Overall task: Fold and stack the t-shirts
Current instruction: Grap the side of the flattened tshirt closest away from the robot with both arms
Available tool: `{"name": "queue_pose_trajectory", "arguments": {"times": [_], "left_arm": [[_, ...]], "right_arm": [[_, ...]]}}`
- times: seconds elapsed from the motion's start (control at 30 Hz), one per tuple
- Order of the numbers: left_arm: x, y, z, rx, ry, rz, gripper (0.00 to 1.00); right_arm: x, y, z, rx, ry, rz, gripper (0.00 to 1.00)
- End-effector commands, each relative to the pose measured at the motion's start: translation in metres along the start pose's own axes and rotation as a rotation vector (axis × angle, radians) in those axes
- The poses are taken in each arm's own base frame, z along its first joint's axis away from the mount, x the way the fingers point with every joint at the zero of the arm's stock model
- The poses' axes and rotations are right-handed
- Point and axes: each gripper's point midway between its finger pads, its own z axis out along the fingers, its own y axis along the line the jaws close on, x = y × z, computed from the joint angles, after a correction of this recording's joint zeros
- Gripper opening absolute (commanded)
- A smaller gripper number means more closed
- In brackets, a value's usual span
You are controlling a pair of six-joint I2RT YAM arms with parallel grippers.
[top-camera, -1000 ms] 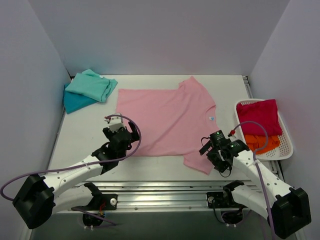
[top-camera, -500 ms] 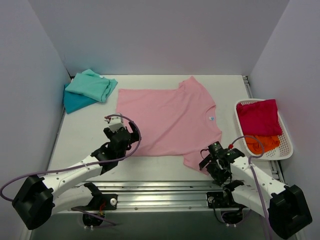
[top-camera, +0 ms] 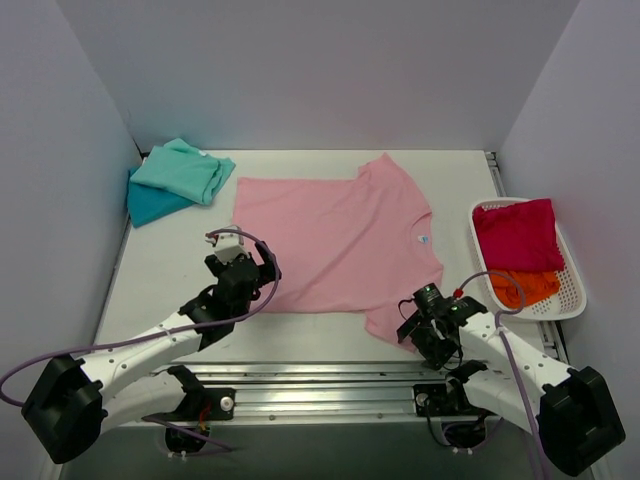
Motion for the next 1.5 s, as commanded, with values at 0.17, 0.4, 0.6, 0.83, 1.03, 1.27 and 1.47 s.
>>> {"name": "queue_pose_trajectory", "arguments": {"times": [0.17, 0.4, 0.6, 0.83, 1.03, 1.27, 1.47], "left_arm": [[-0.009, -0.006, 0.002, 0.006, -0.017, -0.021, 0.98], [-0.012, -0.002, 0.0, -0.008, -0.029, -0.019, 0.98], [-0.008, 0.001, 0.002, -0.021, -0.022, -0.01, 0.98], [0.019, 0.026, -0.009, -0.136, 0.089, -0.079, 0.99], [0.056, 0.061, -0.028, -0.279, 0.227, -0.088, 0.99], [0.086, 0.082, -0.04, -0.323, 0.284, -0.138, 0.99], [0.095, 0.086, -0.041, -0.32, 0.273, -0.217, 0.93]], "right_arm": [[-0.029, 0.042, -0.007, -0.069, -0.115, -0.076, 0.49], [-0.026, 0.036, 0.008, -0.028, -0.095, -0.103, 0.34], [-0.026, 0.036, 0.01, -0.042, -0.1, -0.107, 0.08], [-0.033, 0.032, 0.006, -0.019, -0.133, -0.111, 0.0], [-0.046, 0.041, -0.004, -0.031, -0.195, -0.108, 0.0], [-0.05, 0.049, 0.001, -0.052, -0.199, -0.123, 0.0], [-0.054, 0.051, 0.002, -0.049, -0.203, -0.14, 0.0]]}}
